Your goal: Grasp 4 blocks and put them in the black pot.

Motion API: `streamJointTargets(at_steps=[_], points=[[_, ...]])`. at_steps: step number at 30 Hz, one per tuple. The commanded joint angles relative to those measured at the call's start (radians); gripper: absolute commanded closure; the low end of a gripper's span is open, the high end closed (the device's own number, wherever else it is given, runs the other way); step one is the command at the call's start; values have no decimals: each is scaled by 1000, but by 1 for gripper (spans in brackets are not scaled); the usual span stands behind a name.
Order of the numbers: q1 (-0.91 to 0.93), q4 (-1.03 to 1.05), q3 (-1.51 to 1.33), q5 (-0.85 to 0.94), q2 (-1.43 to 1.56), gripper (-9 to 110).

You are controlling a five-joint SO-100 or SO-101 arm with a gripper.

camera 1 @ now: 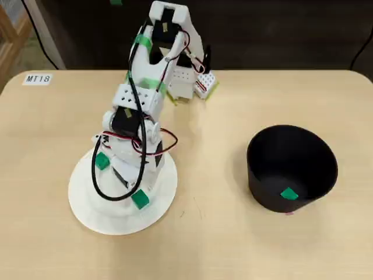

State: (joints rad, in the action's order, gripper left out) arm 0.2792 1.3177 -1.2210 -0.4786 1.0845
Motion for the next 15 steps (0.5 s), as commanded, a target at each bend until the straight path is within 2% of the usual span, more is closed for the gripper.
streamJointTargets(at_steps=[1, 4, 9, 12, 15], points=[[-9, -20, 49, -9, 3, 92], [-11, -20, 81, 11, -18, 104], [-17, 21, 239, 126, 31, 104], [-61, 52, 454, 316, 78, 104], [-198, 192, 719, 561, 84, 104]])
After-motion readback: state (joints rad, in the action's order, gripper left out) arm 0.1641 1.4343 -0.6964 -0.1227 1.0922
